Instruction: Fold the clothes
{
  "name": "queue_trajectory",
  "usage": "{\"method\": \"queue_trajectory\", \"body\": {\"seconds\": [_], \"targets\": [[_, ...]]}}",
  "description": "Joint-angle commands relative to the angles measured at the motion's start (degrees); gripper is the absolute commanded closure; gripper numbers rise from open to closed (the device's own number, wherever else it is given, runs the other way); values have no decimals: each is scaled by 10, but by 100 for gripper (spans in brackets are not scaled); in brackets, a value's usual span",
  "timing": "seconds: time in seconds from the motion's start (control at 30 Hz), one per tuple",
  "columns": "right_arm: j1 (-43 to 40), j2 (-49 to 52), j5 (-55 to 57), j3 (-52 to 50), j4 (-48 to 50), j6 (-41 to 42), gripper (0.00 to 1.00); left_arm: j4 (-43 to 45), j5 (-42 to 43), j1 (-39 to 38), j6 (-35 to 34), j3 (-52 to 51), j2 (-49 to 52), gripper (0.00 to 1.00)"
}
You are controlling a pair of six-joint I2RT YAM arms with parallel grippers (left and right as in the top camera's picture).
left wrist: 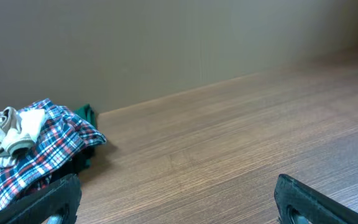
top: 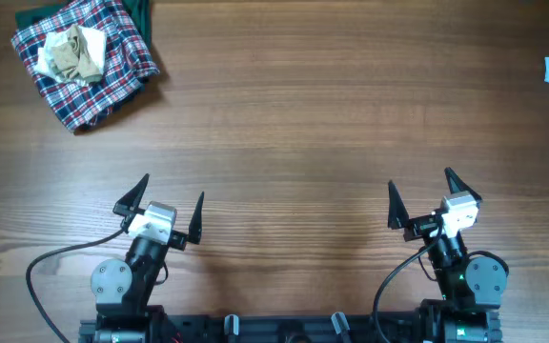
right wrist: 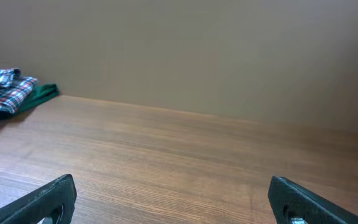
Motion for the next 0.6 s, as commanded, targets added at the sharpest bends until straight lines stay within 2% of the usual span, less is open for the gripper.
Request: {"method": "queue_trajectory", "body": {"seconds": [0.0, 0.37, 0.5, 0.57], "targets": [[2, -2, -3, -1, 2, -1, 0, -2, -6, 3, 1, -3, -6, 0], [2, -2, -3, -1, 6, -1, 0, -2, -6, 3, 1, -3, -6, 0], [2, -2, -68, -1, 33, 83, 0, -2, -6, 3, 1, -3, -6, 0], [2, -2, -78, -1, 88, 155, 0, -2, -6, 3, 1, -3, -6, 0]]}}
